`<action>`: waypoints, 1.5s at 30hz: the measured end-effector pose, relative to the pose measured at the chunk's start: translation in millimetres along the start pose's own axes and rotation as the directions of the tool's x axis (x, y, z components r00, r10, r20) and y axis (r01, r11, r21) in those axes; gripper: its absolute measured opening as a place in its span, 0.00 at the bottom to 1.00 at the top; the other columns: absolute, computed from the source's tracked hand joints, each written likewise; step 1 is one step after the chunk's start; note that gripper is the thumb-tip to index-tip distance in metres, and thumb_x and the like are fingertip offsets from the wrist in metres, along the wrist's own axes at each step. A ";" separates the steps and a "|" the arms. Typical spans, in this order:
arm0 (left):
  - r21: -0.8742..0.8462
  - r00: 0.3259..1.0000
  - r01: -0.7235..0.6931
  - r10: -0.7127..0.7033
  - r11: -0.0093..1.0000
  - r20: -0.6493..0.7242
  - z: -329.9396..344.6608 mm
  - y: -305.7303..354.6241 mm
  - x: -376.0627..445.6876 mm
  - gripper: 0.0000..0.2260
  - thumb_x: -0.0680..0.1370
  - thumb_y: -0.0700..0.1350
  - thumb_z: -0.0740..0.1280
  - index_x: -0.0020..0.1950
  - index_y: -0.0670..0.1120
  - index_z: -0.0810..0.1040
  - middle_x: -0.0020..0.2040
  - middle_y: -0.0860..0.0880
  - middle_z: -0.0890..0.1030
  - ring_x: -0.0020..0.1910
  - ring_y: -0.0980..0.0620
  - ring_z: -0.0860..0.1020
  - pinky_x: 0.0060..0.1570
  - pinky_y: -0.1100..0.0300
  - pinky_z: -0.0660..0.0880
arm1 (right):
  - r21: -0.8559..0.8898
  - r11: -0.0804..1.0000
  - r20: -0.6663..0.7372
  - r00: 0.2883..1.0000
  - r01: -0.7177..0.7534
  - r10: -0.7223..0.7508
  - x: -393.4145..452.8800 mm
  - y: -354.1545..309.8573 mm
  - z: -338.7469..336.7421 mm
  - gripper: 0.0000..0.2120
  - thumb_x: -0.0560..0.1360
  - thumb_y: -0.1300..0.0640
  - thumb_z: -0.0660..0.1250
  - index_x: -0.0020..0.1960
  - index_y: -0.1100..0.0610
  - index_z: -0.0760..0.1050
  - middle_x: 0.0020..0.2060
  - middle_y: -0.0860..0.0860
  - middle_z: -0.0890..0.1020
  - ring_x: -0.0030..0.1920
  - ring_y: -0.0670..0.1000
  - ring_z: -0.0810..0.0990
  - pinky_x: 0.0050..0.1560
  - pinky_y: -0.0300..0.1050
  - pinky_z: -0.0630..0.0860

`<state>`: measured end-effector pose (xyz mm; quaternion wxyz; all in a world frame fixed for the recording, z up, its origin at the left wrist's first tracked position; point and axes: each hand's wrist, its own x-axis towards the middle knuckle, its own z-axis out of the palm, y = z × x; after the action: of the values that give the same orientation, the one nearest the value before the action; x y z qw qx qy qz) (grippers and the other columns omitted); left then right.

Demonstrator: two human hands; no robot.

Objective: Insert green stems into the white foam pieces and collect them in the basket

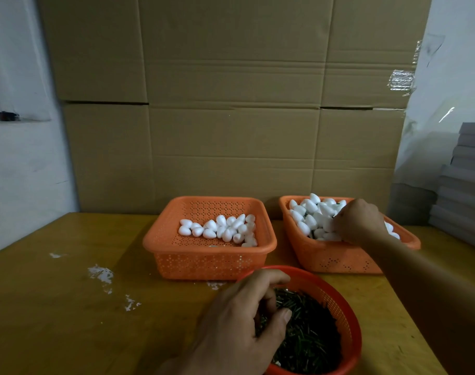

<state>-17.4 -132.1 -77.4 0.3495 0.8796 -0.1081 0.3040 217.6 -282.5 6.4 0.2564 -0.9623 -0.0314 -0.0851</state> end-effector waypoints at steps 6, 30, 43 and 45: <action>0.016 1.000 -0.011 0.011 1.000 0.012 0.4 1.6 -1.4 0.15 0.74 0.60 0.63 0.61 0.67 0.69 0.46 0.62 0.75 0.44 0.58 0.76 0.40 0.67 0.71 | 0.105 0.993 -0.092 0.995 0.051 -0.041 -7.1 8.0 -4.0 0.17 0.76 0.59 0.63 0.30 0.55 0.65 0.31 0.54 0.72 0.37 0.55 0.74 0.43 0.45 0.73; 0.018 0.960 0.208 -0.200 0.978 -0.196 -49.6 -28.2 56.2 0.12 0.80 0.39 0.68 0.46 0.56 0.73 0.35 0.56 0.82 0.30 0.57 0.79 0.34 0.52 0.80 | 0.361 0.767 -0.124 0.843 0.530 -0.524 -127.9 29.4 20.9 0.06 0.70 0.52 0.78 0.36 0.47 0.83 0.32 0.41 0.82 0.37 0.38 0.80 0.36 0.34 0.75; 0.587 0.627 0.381 -0.666 0.715 0.404 -45.5 -90.9 166.3 0.13 0.79 0.54 0.68 0.58 0.48 0.82 0.54 0.48 0.83 0.51 0.45 0.83 0.52 0.50 0.82 | 0.315 0.701 -0.213 0.768 0.640 -0.605 -142.0 23.2 25.6 0.02 0.74 0.52 0.73 0.43 0.49 0.85 0.44 0.39 0.81 0.45 0.40 0.79 0.45 0.36 0.77; 0.677 0.532 0.339 -0.727 0.653 0.435 -39.5 -99.6 173.2 0.25 0.78 0.60 0.66 0.70 0.47 0.75 0.65 0.47 0.78 0.55 0.46 0.81 0.56 0.48 0.80 | 0.314 0.701 -0.214 0.767 0.640 -0.605 -141.6 23.0 24.7 0.02 0.74 0.53 0.73 0.43 0.49 0.85 0.44 0.38 0.81 0.45 0.40 0.79 0.45 0.38 0.77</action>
<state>141.8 -28.5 -3.8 0.1143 0.9714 0.1451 -0.1490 84.3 -292.5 -51.4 0.3897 -0.8235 -0.3579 -0.2047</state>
